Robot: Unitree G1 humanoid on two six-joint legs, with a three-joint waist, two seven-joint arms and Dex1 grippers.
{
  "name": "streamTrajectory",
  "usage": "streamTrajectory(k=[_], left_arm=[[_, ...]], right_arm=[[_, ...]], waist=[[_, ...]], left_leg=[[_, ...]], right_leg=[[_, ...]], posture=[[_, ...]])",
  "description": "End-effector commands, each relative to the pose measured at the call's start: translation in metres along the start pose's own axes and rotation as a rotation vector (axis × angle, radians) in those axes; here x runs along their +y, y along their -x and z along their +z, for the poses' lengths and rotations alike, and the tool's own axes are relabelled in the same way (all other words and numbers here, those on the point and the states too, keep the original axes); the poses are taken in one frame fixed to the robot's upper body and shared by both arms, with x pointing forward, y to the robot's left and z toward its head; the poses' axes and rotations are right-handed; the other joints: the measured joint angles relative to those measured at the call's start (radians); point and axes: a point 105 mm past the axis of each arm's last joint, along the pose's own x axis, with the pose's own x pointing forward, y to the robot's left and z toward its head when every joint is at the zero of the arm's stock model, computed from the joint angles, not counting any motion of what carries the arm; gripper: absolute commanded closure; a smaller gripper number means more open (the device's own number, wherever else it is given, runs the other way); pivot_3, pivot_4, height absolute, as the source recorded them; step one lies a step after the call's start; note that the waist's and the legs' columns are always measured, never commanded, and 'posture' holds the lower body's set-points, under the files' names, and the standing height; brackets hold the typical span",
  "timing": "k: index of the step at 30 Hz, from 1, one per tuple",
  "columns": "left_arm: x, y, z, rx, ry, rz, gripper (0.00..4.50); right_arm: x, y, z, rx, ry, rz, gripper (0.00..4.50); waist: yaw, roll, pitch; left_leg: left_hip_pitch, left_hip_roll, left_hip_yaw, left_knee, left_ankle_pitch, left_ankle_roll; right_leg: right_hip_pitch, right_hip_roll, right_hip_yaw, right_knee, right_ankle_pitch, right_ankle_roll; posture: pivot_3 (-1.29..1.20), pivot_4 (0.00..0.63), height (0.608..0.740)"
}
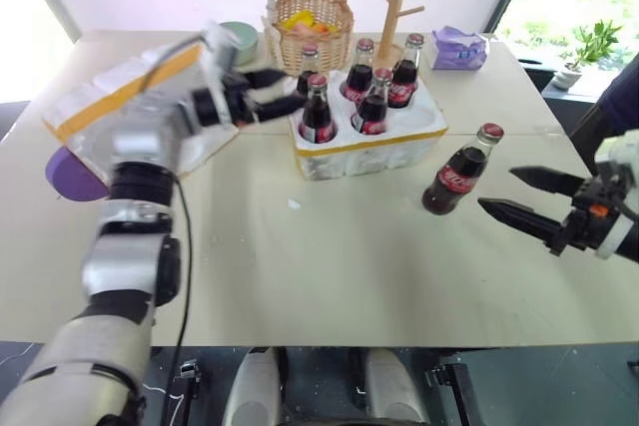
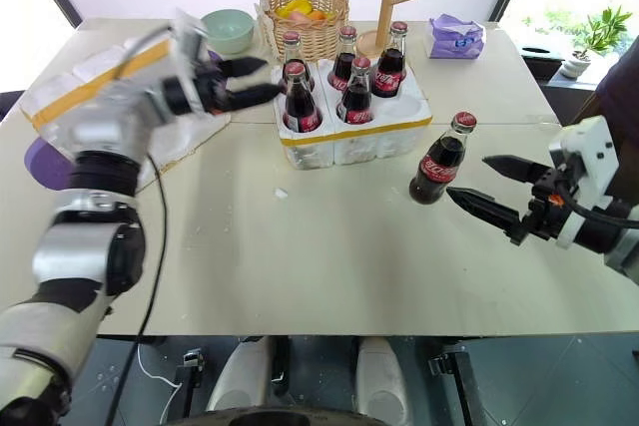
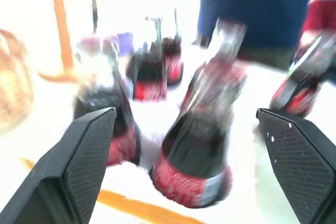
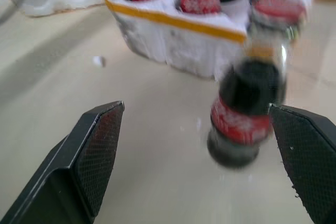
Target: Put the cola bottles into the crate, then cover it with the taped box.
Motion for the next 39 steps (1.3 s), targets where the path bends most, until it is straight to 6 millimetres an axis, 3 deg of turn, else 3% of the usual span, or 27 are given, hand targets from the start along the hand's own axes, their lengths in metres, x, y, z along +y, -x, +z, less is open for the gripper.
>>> streamTrajectory(k=[1,5,9,18,28,31,32,33,37,39], left_arm=[[-0.04,0.023,0.027,-0.028,0.018,-0.183,0.03],[-0.076,0.045,0.005,0.137,0.015,-0.29,0.03],[-0.092,0.053,-0.017,0.232,0.002,-0.31,0.03],[-0.096,0.051,-0.026,0.229,-0.029,-0.238,0.03],[-0.089,0.053,-0.023,0.216,-0.034,-0.188,0.03],[-0.086,0.053,-0.024,0.214,-0.033,-0.174,0.0],[-0.086,0.053,-0.024,0.213,-0.033,-0.17,0.0],[-0.085,0.053,-0.024,0.212,-0.033,-0.167,0.0],[-0.084,0.054,-0.026,0.211,-0.03,-0.151,0.0],[-0.083,0.054,-0.026,0.208,-0.029,-0.143,0.0]], right_arm=[[0.003,0.005,-0.002,-0.019,0.057,-0.063,0.0],[0.001,-0.01,-0.014,-0.061,0.01,-0.113,0.0],[-0.01,-0.024,-0.023,-0.082,-0.028,-0.17,0.0],[-0.033,-0.06,-0.031,-0.128,-0.135,-0.191,0.0],[-0.027,-0.096,-0.035,-0.141,-0.187,-0.086,0.0],[-0.023,-0.098,-0.028,-0.168,-0.18,-0.062,0.85],[-0.022,-0.096,-0.024,-0.184,-0.174,-0.059,1.45],[-0.022,-0.095,-0.021,-0.195,-0.168,-0.059,1.67],[-0.026,-0.084,-0.002,-0.217,-0.108,-0.065,1.69],[-0.03,-0.081,0.018,-0.254,-0.083,-0.059,1.69]], waist=[[-0.001,0.0,0.0],[-0.003,0.0,0.0],[-0.001,0.0,0.0],[-0.001,0.001,0.0],[-0.005,0.001,0.0],[-0.006,0.001,0.0],[-0.006,0.001,0.0],[-0.006,0.001,0.0],[-0.006,0.001,0.0],[-0.006,0.002,0.001]], left_leg=[[0.001,0.0,0.0,0.0,0.0,0.0],[0.009,0.0,0.001,0.0,0.0,0.0],[0.013,0.0,0.001,0.0,0.0,-0.001],[0.013,0.0,0.002,0.0,0.0,-0.001],[0.014,0.0,0.002,-0.001,0.0,-0.001],[0.014,0.0,0.002,-0.001,0.0,-0.001],[0.014,0.0,0.002,-0.001,0.0,-0.001],[0.014,0.0,0.002,-0.001,0.0,-0.001],[0.014,0.0,0.002,-0.002,0.0,-0.001],[0.013,0.0,0.002,-0.002,0.0,-0.001]], right_leg=[[0.001,0.0,0.0,0.0,0.0,0.0],[0.009,-0.001,0.0,-0.001,-0.002,-0.004],[0.012,-0.001,0.001,-0.002,-0.004,-0.006],[0.012,0.0,0.001,-0.002,-0.004,-0.006],[0.012,0.0,0.001,-0.001,-0.004,-0.006],[0.012,0.0,0.001,-0.001,-0.004,-0.006],[0.012,0.0,0.001,-0.001,-0.004,-0.006],[0.012,0.0,0.001,-0.001,-0.004,-0.006],[0.011,0.0,0.001,-0.001,-0.004,-0.006],[0.011,0.0,0.001,-0.001,-0.004,-0.006]], posture=[[0.0,0.15,0.74],[0.0,0.15,0.74],[0.0,0.15,0.74],[0.0,0.15,0.74],[0.0,0.15,0.74],[0.0,0.15,0.74],[0.0,0.15,0.74],[0.0,0.15,0.74],[0.0,0.15,0.74],[0.0,0.15,0.74]])
